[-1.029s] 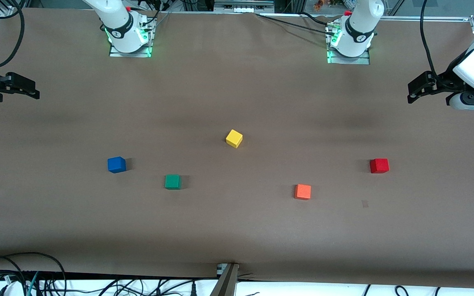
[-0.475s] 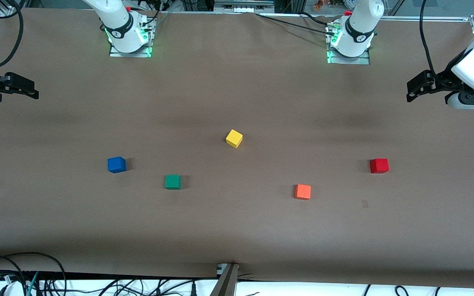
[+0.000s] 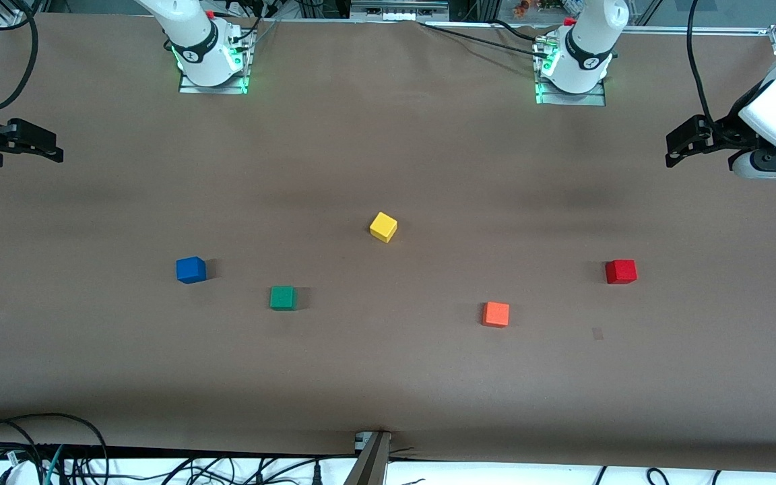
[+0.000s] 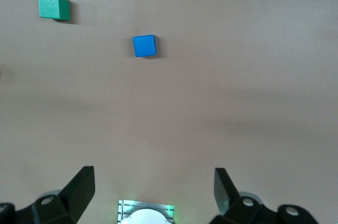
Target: Pass red block to right arm, stack on blue
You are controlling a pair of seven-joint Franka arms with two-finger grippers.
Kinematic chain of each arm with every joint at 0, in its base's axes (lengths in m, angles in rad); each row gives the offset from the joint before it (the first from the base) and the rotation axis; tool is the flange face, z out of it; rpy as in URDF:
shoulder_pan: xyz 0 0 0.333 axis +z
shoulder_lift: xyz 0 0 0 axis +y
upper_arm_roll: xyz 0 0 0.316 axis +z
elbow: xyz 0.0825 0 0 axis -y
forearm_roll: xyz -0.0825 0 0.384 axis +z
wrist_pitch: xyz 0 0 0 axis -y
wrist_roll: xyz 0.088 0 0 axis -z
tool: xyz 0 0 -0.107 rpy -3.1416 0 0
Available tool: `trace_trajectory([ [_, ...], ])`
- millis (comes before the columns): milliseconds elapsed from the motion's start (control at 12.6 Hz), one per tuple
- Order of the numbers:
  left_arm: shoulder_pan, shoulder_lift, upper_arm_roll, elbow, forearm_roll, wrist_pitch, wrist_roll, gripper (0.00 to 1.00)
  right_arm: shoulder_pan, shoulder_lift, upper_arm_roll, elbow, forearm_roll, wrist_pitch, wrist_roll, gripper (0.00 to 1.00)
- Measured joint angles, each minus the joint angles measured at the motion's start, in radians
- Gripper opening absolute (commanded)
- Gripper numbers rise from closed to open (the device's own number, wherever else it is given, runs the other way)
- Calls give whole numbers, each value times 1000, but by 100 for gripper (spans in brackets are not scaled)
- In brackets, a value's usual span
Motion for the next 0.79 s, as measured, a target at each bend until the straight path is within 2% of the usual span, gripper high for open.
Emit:
trace_trajectory([
  [792,3,1,7,0,0,-8,0,100,0,1,0,0,0,0,0,100],
])
